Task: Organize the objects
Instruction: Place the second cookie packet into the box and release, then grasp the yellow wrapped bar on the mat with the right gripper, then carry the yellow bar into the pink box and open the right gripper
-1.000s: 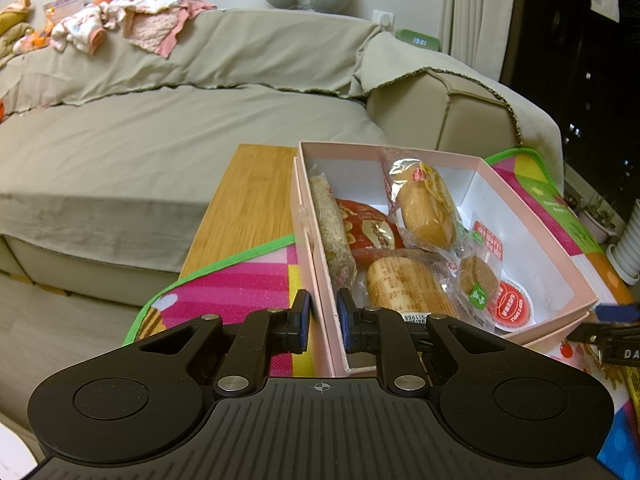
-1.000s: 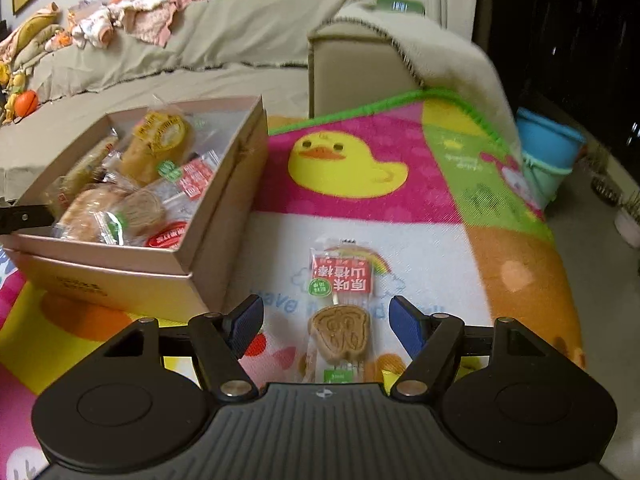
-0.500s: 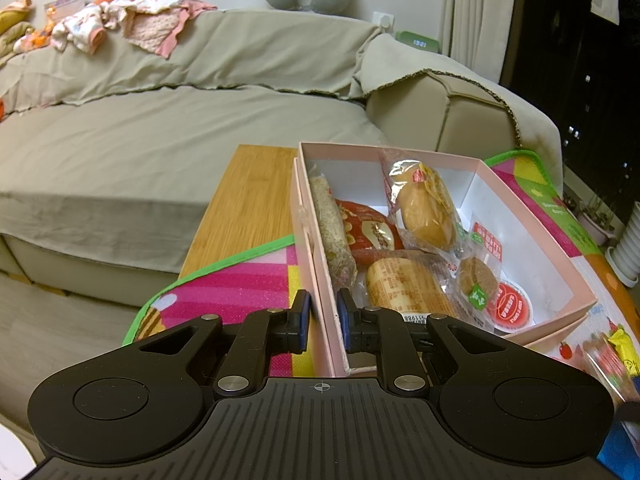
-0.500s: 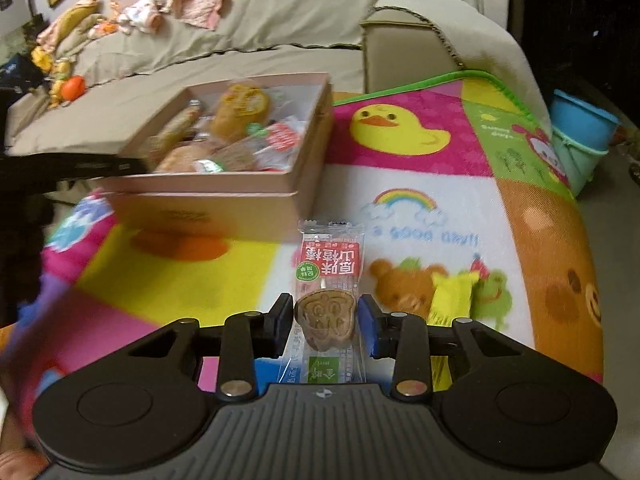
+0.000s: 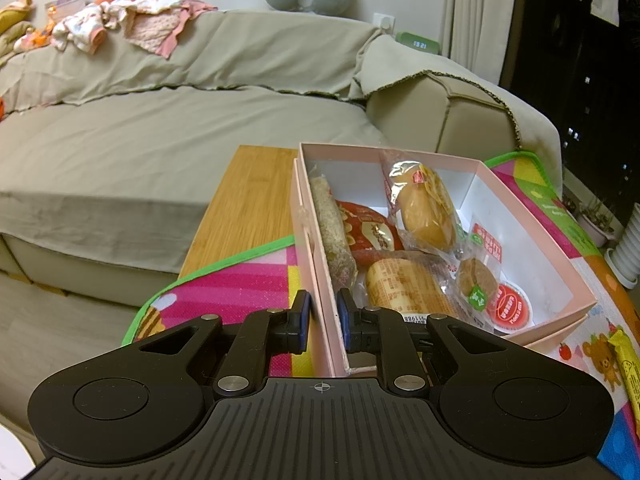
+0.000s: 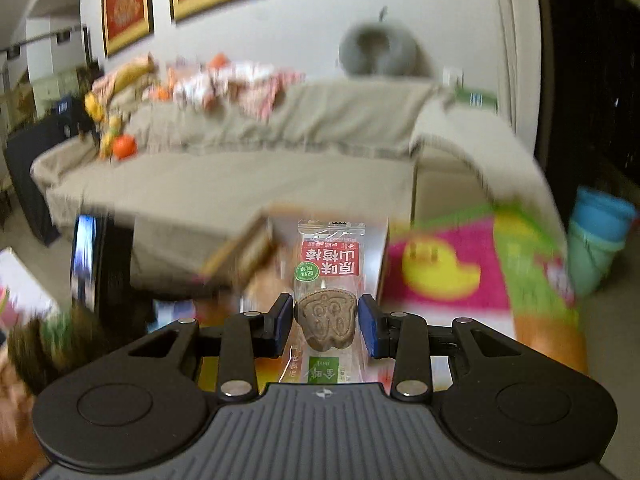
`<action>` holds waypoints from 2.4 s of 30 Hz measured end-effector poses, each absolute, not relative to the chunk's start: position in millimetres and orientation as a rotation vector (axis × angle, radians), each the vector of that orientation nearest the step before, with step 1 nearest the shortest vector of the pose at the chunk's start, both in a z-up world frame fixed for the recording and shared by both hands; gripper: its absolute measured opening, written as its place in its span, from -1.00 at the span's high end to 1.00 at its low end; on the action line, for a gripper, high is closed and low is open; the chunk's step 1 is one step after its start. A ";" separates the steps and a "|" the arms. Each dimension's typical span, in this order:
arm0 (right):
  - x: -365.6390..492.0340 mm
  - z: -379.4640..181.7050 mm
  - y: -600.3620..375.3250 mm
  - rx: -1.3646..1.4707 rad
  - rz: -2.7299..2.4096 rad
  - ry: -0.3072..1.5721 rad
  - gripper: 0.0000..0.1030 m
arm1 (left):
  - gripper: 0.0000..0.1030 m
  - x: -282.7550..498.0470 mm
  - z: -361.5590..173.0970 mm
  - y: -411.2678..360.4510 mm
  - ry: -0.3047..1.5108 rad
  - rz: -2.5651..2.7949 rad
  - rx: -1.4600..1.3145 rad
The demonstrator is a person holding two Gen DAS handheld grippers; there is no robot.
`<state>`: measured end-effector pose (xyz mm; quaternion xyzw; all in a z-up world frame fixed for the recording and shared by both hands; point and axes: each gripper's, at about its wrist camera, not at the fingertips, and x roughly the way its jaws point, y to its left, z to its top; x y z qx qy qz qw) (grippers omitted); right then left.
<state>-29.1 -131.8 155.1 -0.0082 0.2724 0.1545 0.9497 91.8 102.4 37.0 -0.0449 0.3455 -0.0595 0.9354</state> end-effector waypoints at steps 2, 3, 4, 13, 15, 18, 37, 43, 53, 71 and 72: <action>-15.5 170.7 -126.5 -0.026 0.309 0.497 0.31 | 0.66 91.8 37.6 102.6 0.706 -0.123 -0.092; -5.7 177.7 -123.4 -0.027 0.305 0.477 0.30 | 0.66 92.0 38.3 102.3 0.706 -0.124 -0.093; 4.1 183.2 -121.4 -0.021 0.303 0.466 0.29 | 0.65 91.9 38.4 102.6 0.706 -0.125 -0.093; 58.6 159.3 -118.0 0.026 0.276 0.519 -0.74 | 0.65 91.3 38.9 102.8 0.707 -0.126 -0.094; 45.0 136.4 -116.7 -0.031 0.257 0.539 -0.85 | 0.65 91.4 39.0 103.0 0.705 -0.127 -0.095; 21.7 100.9 -115.0 -0.106 0.254 0.598 -0.92 | 0.65 91.6 39.2 103.1 0.706 -0.127 -0.094; -45.5 22.6 -201.4 -0.015 -0.049 0.783 -0.96 | 0.66 91.7 38.2 100.9 0.708 -0.127 -0.092; -38.9 17.9 -201.5 0.005 -0.042 0.782 -0.94 | 0.65 91.5 38.1 100.6 0.708 -0.126 -0.093; -25.8 17.5 -198.6 0.005 -0.009 0.809 0.09 | 0.66 91.6 38.2 101.0 0.708 -0.127 -0.093; -47.8 40.9 -172.7 -0.027 0.109 0.831 0.55 | 0.66 91.6 38.5 101.2 0.707 -0.130 -0.092; -48.5 44.7 -170.7 -0.019 0.119 0.825 0.55 | 0.66 91.7 38.5 101.3 0.707 -0.130 -0.092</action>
